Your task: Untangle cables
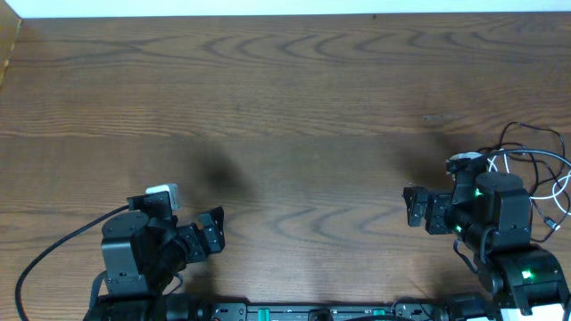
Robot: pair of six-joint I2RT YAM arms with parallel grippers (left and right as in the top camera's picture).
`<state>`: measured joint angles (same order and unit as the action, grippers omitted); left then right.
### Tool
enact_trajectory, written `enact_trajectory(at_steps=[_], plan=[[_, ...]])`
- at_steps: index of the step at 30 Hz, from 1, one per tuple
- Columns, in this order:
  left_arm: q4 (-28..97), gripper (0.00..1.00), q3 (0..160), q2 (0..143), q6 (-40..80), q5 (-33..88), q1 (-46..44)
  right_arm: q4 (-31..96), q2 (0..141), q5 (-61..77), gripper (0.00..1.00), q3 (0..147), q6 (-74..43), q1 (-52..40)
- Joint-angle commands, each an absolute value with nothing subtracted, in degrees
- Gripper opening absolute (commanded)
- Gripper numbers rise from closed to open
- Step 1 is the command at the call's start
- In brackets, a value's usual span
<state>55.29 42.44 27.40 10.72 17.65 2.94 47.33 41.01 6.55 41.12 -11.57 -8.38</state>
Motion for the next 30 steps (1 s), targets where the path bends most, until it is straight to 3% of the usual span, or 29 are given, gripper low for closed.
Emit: enact_trajectory(at_steps=[1, 30], plan=[[54.96, 0.96, 42.09, 28.1, 11.46, 16.86, 3.16, 47.42, 41.01, 5.93, 0.99, 40.53, -12.19, -8.58], [55.05, 0.96, 42.09, 28.14, 11.46, 16.84, 3.16, 47.62, 40.53, 5.93, 0.99, 40.45, -12.19, -8.45]])
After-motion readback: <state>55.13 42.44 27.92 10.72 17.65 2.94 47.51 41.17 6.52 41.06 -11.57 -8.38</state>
